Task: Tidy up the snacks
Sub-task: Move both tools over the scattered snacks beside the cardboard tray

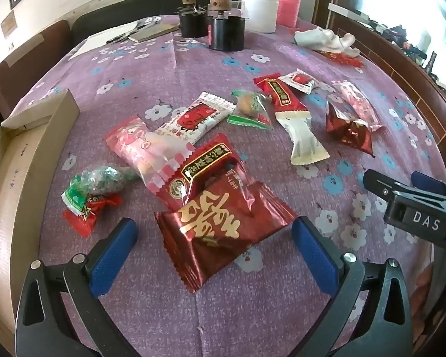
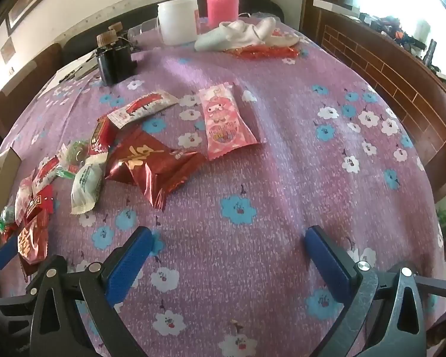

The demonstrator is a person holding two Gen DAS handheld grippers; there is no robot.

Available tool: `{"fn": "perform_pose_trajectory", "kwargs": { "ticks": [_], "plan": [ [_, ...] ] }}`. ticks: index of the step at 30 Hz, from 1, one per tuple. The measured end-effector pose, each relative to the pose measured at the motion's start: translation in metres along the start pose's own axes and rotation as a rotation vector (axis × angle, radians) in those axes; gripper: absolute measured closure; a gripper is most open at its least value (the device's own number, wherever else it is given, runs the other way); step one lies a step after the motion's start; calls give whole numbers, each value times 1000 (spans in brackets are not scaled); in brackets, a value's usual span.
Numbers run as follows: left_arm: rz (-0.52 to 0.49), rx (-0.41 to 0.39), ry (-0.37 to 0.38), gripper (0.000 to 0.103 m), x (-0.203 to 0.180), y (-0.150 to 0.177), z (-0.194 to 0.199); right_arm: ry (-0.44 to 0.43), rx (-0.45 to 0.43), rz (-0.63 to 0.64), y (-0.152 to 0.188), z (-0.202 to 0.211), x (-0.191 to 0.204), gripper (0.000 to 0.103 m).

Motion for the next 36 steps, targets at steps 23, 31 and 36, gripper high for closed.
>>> {"fn": "perform_pose_trajectory", "kwargs": {
  "ticks": [23, 31, 36],
  "plan": [
    [170, -435, 44, 0, 83, 17, 145, 41, -58, 29, 8, 24, 9, 1],
    [232, -560, -92, 0, 136, 23, 173, -61, -414, 255, 11, 106, 64, 0],
    [306, -441, 40, 0, 152, 29, 152, -298, -189, 253, 14, 89, 89, 2]
  ]
}}
Point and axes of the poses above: each gripper's, at about its wrist camera, not at the fingertips, and z roughly against the way its jaws point, x to its left, y to its underside, the point moved 4 cm from there along -z, roughly the way its jaws point, and after that the axes turned 10 degrees about -z, right-handed, at the moved point
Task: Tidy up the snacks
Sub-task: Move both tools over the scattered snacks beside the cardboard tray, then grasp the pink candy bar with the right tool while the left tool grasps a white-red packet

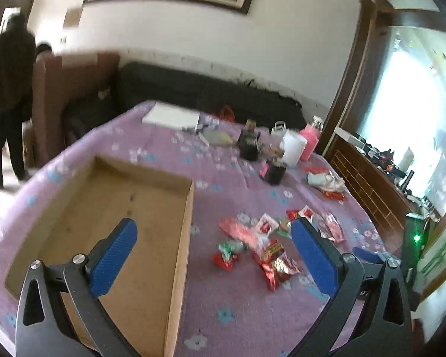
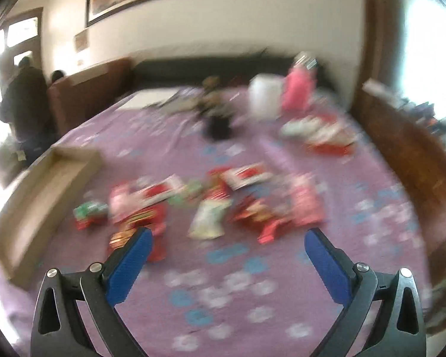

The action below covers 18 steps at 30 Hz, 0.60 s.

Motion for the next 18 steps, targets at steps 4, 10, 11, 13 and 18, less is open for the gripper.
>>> {"fn": "perform_pose_trajectory", "kwargs": {
  "ticks": [4, 10, 11, 13, 18],
  "plan": [
    [14, 25, -15, 0, 5, 9, -5, -161, 3, -54, 8, -1, 20, 6],
    [51, 44, -1, 0, 17, 17, -6, -216, 37, -16, -9, -15, 54, 13],
    [54, 43, 2, 0, 19, 17, -5, -227, 52, 6, -14, -21, 62, 19],
    [55, 38, 10, 0, 21, 17, -3, -233, 95, 54, -18, -36, 78, 31],
    [44, 39, 34, 3, 26, 18, 1, -256, 183, 93, -23, -69, 106, 42]
  ]
}}
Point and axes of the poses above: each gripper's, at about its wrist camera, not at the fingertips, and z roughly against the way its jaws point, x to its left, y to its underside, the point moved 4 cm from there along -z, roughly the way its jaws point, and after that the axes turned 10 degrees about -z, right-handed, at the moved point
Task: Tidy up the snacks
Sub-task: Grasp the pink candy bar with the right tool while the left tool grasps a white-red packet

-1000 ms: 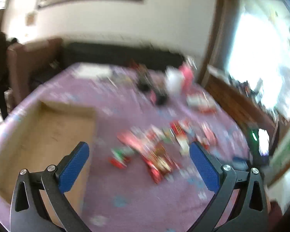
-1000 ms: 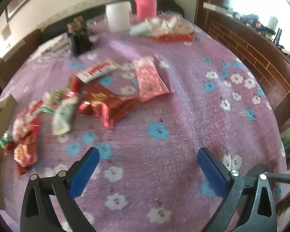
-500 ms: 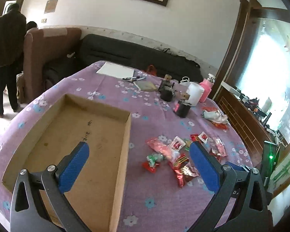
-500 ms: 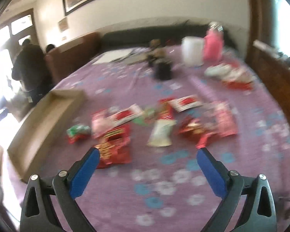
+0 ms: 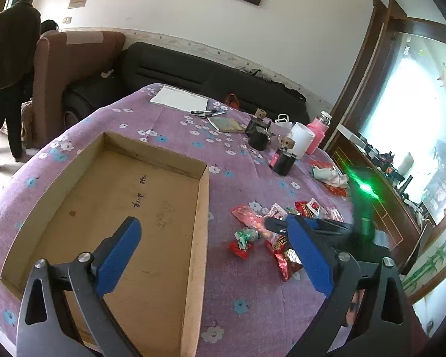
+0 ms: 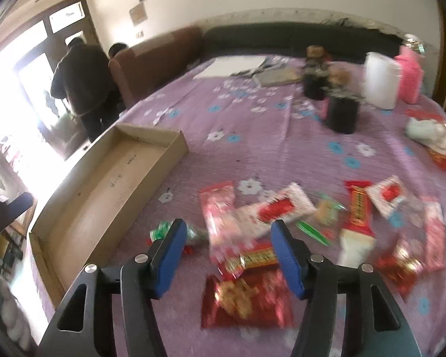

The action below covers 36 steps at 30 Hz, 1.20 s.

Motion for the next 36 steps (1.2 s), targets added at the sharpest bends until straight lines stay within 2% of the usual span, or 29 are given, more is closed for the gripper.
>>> {"fn": "perform_pose_trajectory", "kwargs": {
  "ticks": [4, 6, 7, 10, 12, 15, 19, 24, 27, 30, 32, 36],
  "plan": [
    [-6, 20, 7, 3, 3, 2, -3, 16, 61, 30, 3, -32, 10, 43],
    [-22, 34, 13, 3, 1, 2, -6, 30, 78, 37, 6, -36, 12, 68],
    [-31, 42, 16, 3, 0, 3, -8, 16, 94, 17, 8, -36, 10, 77],
    [-78, 71, 20, 3, -11, 3, -19, 11, 75, -32, 11, -27, -1, 81],
    [-113, 89, 25, 3, -20, 3, -26, -19, 50, -69, 12, -16, -9, 82],
    [-184, 133, 49, 10, -39, 3, -42, -36, 11, -131, 14, 5, -27, 82],
    [-265, 217, 82, 29, -66, 6, -71, -55, -27, -199, 22, 29, -52, 82],
    [-234, 298, 118, 29, -84, 7, -101, -22, -84, -231, 42, 52, -76, 81],
    [-222, 326, 131, 29, -94, 5, -119, 40, -93, -243, 53, 59, -93, 81],
    [-239, 366, 148, 29, -108, 8, -135, 28, -92, -277, 59, 59, -107, 82],
    [-257, 368, 158, 29, -116, 13, -136, 13, -93, -298, 60, 58, -114, 82],
    [-281, 357, 127, 29, -120, 22, -139, 21, -94, -303, 62, 59, -118, 82]
  ]
}}
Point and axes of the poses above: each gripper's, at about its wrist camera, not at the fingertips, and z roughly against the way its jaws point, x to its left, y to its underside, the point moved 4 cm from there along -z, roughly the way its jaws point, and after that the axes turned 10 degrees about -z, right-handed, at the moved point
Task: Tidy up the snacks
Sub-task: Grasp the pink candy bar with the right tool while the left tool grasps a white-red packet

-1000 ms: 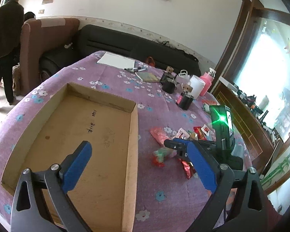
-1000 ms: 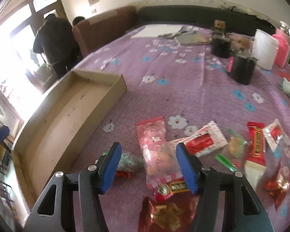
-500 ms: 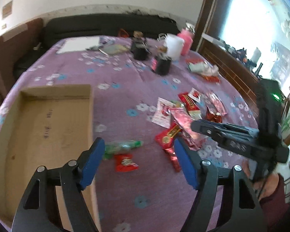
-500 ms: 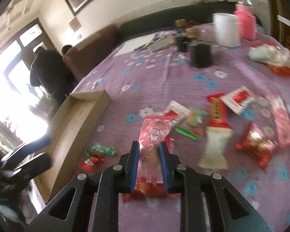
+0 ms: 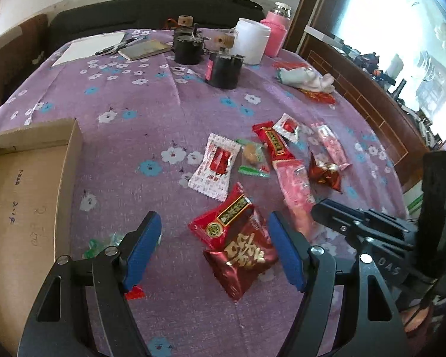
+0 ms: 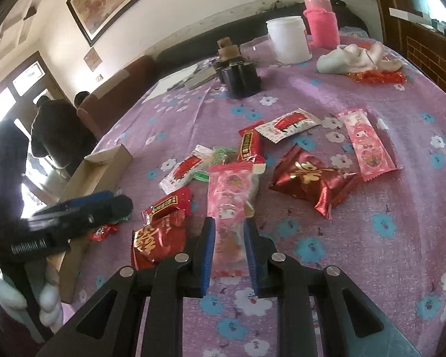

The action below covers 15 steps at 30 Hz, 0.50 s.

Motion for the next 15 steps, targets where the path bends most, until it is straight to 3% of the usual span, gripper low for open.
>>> {"fn": "perform_pose_trajectory", "kwargs": {
  "ticks": [5, 15],
  "plan": [
    [77, -21, 16, 29, 13, -14, -4, -3, 23, 1, 3, -5, 1, 79],
    [-94, 73, -60, 29, 6, -43, -75, -24, 12, 12, 4, -6, 5, 74]
  ]
}}
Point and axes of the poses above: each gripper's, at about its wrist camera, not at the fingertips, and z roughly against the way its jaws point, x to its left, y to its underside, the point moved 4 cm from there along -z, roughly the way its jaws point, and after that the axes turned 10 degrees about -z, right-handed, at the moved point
